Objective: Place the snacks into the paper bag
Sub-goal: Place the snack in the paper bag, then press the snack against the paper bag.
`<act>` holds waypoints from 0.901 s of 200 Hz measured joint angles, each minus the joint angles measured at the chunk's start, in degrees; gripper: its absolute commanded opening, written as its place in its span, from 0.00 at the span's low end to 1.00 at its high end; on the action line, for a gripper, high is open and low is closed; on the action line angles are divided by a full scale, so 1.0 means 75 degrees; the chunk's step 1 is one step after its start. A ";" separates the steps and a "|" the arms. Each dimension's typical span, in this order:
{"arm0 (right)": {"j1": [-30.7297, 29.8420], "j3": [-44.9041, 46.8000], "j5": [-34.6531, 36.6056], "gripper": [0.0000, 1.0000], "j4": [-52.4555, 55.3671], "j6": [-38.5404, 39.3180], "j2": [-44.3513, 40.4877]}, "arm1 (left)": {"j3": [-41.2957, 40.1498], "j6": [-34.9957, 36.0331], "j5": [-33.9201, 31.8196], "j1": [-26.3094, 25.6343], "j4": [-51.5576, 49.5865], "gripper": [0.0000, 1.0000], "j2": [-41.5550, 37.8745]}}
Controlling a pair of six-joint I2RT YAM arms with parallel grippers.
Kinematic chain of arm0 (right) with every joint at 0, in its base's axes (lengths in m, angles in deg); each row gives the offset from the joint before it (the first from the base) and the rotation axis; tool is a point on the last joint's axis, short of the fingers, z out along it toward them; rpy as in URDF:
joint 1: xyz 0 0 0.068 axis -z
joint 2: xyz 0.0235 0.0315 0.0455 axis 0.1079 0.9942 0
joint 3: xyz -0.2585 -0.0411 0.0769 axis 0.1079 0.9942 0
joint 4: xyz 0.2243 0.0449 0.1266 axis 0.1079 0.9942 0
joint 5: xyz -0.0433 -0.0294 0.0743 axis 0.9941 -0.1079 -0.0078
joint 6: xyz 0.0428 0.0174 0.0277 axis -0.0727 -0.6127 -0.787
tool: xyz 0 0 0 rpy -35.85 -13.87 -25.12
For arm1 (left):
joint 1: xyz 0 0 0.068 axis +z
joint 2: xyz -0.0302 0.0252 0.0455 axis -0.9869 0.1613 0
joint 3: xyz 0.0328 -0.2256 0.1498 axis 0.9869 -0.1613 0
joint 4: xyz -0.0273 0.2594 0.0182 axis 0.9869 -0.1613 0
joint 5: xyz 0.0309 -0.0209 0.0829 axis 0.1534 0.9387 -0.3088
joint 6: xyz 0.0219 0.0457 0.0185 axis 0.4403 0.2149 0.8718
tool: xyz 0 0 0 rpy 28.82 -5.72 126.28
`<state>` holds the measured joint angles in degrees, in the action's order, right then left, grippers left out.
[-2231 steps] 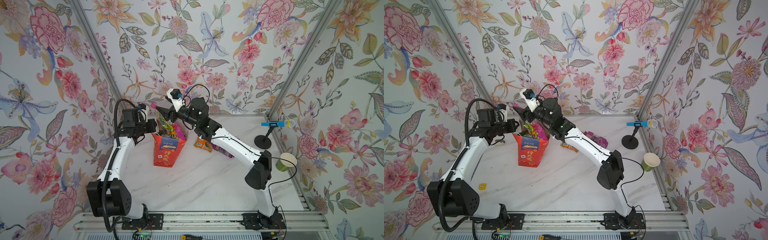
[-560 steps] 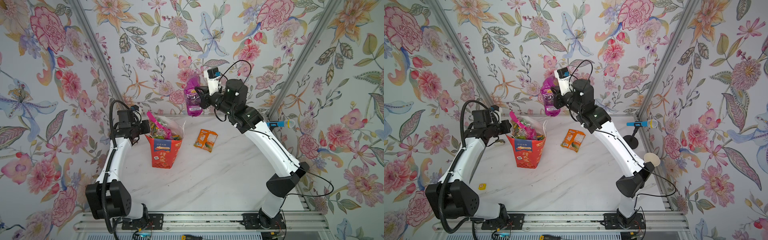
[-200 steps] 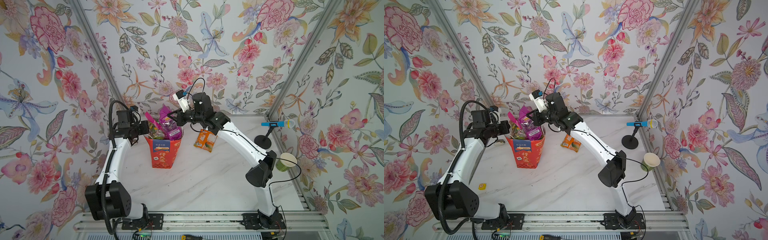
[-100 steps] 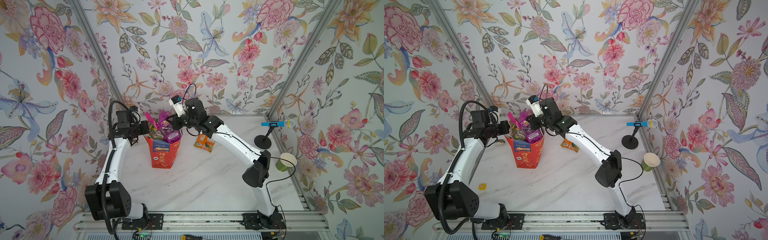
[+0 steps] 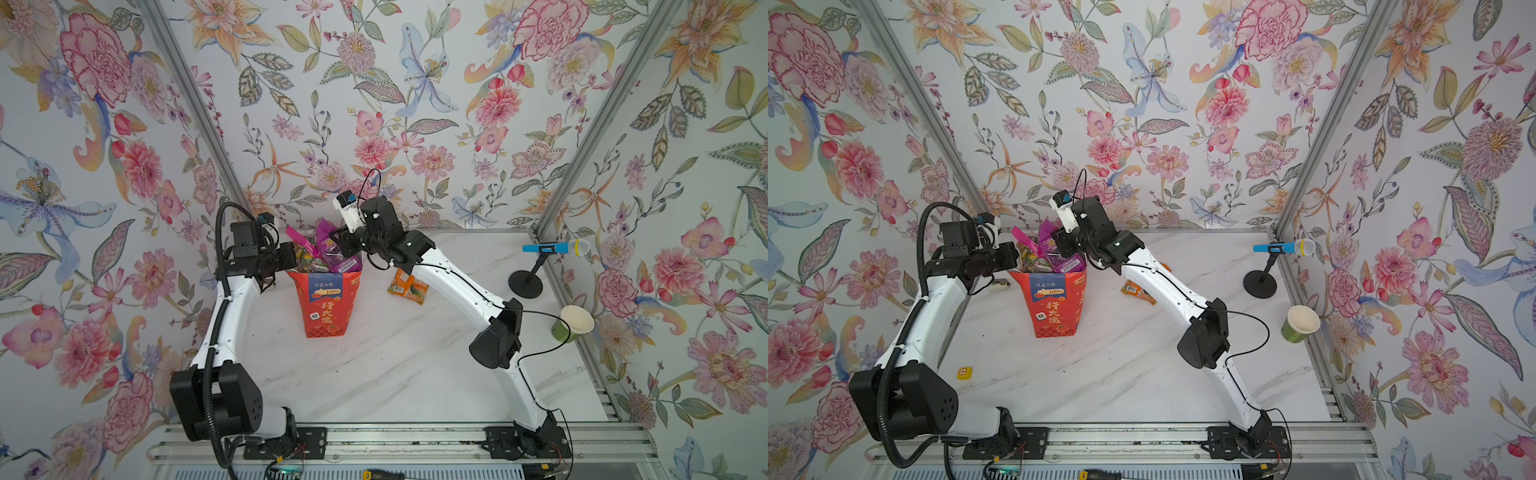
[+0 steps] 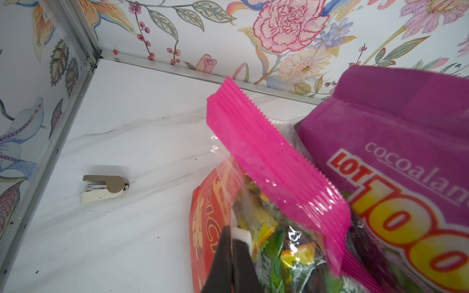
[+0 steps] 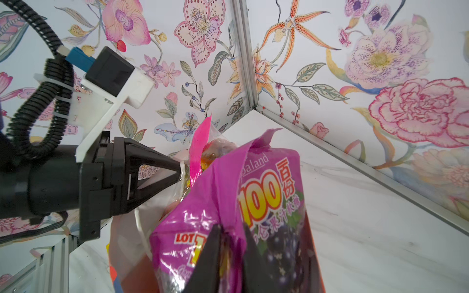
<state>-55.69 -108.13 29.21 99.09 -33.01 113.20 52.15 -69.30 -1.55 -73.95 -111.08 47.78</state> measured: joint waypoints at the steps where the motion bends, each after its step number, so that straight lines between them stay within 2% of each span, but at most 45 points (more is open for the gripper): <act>1: 0.0000 0.0000 0.0000 0.24 0.0000 0.0003 -0.0003 | 0.0000 0.0000 0.0000 0.0000 0.0000 0.00 0.0000; 33: -0.0047 -0.0023 -0.0009 0.40 0.0052 0.0131 -0.0003 | 0.0000 0.0003 0.0064 0.0000 0.0058 0.00 0.0000; 82: -0.0207 0.0242 0.0023 0.46 0.0187 0.0326 -0.0166 | 0.0000 0.0000 0.0181 0.0006 0.0079 0.00 0.0000; 121: -0.0300 0.0242 0.0169 0.50 0.0388 0.0650 -0.0819 | -0.0003 0.0000 0.0213 0.0006 0.0093 0.00 0.0000; 136: -0.0321 0.0230 0.0280 0.47 0.0376 0.0766 -0.1026 | -0.0003 0.0000 0.0213 0.0006 0.0093 0.00 0.0000; 167: -0.0315 0.0204 0.0431 0.21 0.0382 0.0927 -0.1017 | -0.0003 0.0000 0.0227 0.0006 0.0096 0.00 0.0000; 180: -0.0297 0.0204 0.0455 0.17 0.0431 0.0991 -0.0889 | -0.0003 0.0000 0.0233 0.0006 0.0096 0.00 0.0000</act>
<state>-57.92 -106.60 32.62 102.32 -25.58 106.54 52.13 -69.30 0.20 -73.91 -110.36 47.78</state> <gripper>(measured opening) 0.198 0.048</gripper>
